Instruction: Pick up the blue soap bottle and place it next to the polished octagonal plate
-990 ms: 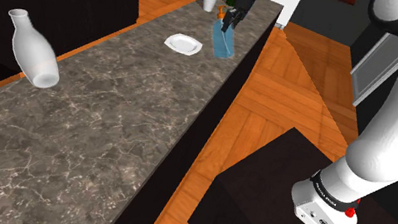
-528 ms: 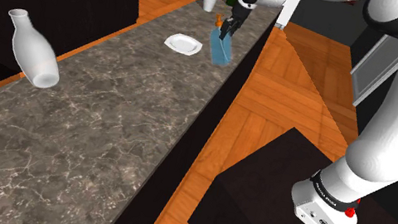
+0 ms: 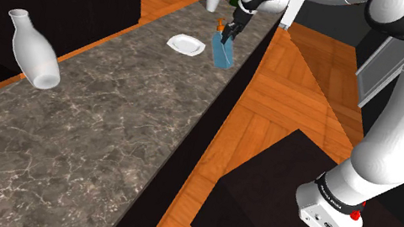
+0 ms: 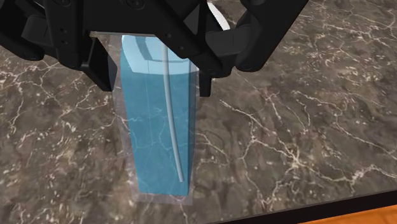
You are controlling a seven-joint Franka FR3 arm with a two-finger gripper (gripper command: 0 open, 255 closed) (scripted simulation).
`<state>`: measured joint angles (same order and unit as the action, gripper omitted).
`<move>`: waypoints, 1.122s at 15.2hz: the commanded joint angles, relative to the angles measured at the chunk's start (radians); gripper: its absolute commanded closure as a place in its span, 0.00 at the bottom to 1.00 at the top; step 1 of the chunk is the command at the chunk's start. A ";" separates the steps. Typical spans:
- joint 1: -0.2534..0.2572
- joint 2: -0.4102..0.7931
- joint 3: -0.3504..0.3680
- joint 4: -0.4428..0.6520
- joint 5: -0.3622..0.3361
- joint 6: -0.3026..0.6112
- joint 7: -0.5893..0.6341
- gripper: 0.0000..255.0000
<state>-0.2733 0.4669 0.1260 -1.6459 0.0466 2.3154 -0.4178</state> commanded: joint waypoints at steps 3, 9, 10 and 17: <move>-0.001 0.004 -0.001 -0.005 0.000 0.000 0.000 1.00; -0.001 0.004 -0.001 -0.005 0.000 0.000 0.000 0.00; -0.004 -0.018 0.000 -0.004 0.002 -0.023 -0.001 0.00; -0.011 -0.074 0.001 0.005 0.007 -0.088 -0.005 0.00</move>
<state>-0.2845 0.3936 0.1270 -1.6415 0.0540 2.2289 -0.4224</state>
